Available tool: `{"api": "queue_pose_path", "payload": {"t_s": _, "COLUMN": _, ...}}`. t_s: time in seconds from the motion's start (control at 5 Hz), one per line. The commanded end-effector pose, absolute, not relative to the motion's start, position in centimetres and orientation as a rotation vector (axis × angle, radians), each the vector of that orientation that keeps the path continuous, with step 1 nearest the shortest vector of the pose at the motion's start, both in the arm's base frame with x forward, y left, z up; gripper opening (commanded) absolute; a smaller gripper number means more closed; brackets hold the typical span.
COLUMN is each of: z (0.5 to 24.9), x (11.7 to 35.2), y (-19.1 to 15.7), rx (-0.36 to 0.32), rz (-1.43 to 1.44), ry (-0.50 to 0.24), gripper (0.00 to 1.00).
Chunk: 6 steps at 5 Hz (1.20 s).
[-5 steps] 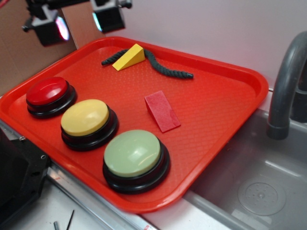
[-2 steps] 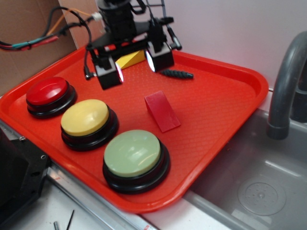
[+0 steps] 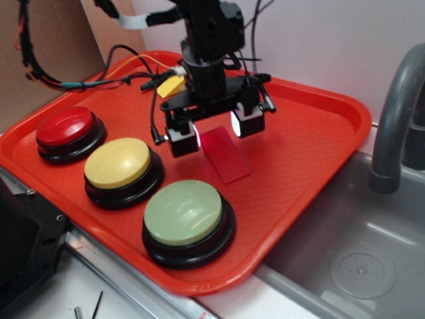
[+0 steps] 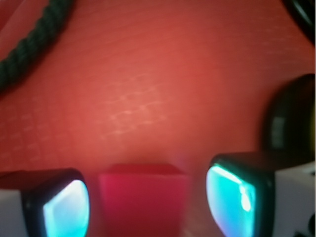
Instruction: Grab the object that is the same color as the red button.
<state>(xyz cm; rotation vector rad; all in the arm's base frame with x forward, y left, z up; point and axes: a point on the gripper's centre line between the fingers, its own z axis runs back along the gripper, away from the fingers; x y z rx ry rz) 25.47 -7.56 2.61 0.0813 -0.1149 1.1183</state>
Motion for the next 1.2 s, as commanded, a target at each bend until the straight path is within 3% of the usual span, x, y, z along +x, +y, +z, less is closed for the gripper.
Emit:
{"api": "queue_pose_path", "payload": {"t_s": 0.0, "z": 2.3, "x": 26.1, "y": -7.9, "rx": 0.045, "rz": 1.112, "ry": -0.154, "gripper": 0.83}}
{"api": "queue_pose_path", "payload": {"t_s": 0.2, "z": 2.8, "x": 25.9, "y": -7.5, "rx": 0.046, "rz": 1.140, "ry": -0.182, "gripper": 0.00}}
{"api": "queue_pose_path", "payload": {"t_s": 0.4, "z": 3.9, "x": 25.9, "y": -6.9, "rx": 0.028, "rz": 1.146, "ry": -0.197, "gripper": 0.00}}
{"api": "queue_pose_path", "payload": {"t_s": 0.6, "z": 6.7, "x": 26.4, "y": -6.3, "rx": -0.006, "rz": 1.017, "ry": -0.142, "gripper": 0.00}}
{"api": "queue_pose_path", "payload": {"t_s": 0.8, "z": 11.0, "x": 27.0, "y": -5.6, "rx": -0.074, "rz": 0.775, "ry": -0.037, "gripper": 0.00}}
{"api": "queue_pose_path", "payload": {"t_s": 1.0, "z": 15.1, "x": 27.2, "y": -5.7, "rx": -0.080, "rz": 0.528, "ry": 0.026, "gripper": 0.00}}
